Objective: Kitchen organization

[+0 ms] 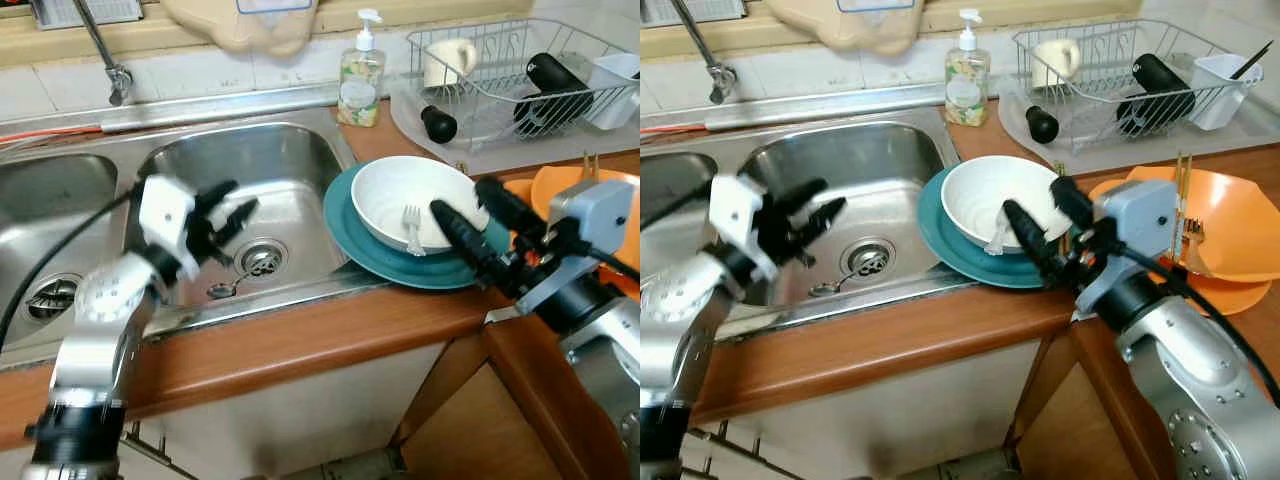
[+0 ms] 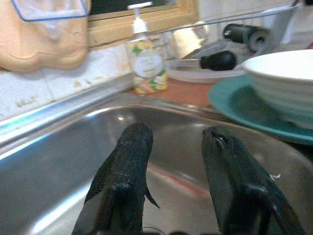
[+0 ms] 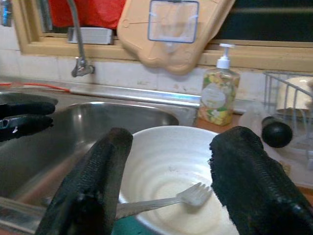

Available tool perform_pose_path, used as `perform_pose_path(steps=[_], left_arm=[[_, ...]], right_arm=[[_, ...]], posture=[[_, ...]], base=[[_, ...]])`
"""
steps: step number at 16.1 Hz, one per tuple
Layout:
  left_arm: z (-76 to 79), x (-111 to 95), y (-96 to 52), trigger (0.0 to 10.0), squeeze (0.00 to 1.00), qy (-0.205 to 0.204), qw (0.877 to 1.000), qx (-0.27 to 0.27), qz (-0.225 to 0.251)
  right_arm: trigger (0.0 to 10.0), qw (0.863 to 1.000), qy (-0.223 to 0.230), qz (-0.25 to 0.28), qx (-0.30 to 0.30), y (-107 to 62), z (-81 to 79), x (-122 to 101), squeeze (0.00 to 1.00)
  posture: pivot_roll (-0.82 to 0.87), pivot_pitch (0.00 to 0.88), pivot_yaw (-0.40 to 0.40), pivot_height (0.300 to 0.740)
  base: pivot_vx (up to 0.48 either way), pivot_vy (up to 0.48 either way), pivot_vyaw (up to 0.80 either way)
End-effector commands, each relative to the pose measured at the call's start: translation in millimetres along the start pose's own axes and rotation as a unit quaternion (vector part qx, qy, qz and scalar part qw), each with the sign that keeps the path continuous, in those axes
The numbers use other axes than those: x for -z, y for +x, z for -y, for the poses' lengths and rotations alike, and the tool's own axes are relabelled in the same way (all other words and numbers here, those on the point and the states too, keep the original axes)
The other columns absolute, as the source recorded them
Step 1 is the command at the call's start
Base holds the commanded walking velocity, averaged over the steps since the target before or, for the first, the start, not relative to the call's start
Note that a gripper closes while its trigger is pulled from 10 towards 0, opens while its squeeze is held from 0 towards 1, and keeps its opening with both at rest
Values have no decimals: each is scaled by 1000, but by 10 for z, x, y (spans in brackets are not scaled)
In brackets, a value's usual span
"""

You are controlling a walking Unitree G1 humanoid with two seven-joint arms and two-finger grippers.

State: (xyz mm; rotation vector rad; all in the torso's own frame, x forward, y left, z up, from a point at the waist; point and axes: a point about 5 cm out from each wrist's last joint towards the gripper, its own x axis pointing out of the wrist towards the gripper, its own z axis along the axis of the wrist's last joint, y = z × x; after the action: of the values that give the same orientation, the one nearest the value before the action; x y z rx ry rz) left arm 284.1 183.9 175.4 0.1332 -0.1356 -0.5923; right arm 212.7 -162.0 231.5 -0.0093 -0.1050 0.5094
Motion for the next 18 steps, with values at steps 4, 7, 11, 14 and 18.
perform_pose_path(steps=[4, 7, 11, 14, 18], left_arm=[[309, -96, -54, 10000, 0, -52, 996, 70, 27], [458, -69, -132, 10000, 0, -61, 993, 103, 3], [526, -74, -126, 10000, 0, -65, 992, 106, -5], [535, -88, -132, 10000, 0, -68, 992, 104, -5], [560, -83, -149, 10000, 0, -68, 992, 108, -11]], right_arm=[[10000, 999, -24, -11, -39, 52, -142, 10, 1000], [10000, 996, -46, -65, -25, 152, -163, 190, 0], [10000, 996, -60, -70, 1, 242, -125, 255, 0], [10000, 995, -61, -75, 24, 239, -80, 279, 0], [9961, 995, -41, -76, 58, 110, 46, 282, 0]], posture=[[-95, 0, 64, 740], [-84, 0, 56, 740], [-73, 0, 56, 740], [-73, 0, 56, 740], [-79, 0, 62, 740]], base=[[0, 0, 0], [0, 0, 0], [0, 0, 0], [0, 0, 0], [0, 0, 0]])
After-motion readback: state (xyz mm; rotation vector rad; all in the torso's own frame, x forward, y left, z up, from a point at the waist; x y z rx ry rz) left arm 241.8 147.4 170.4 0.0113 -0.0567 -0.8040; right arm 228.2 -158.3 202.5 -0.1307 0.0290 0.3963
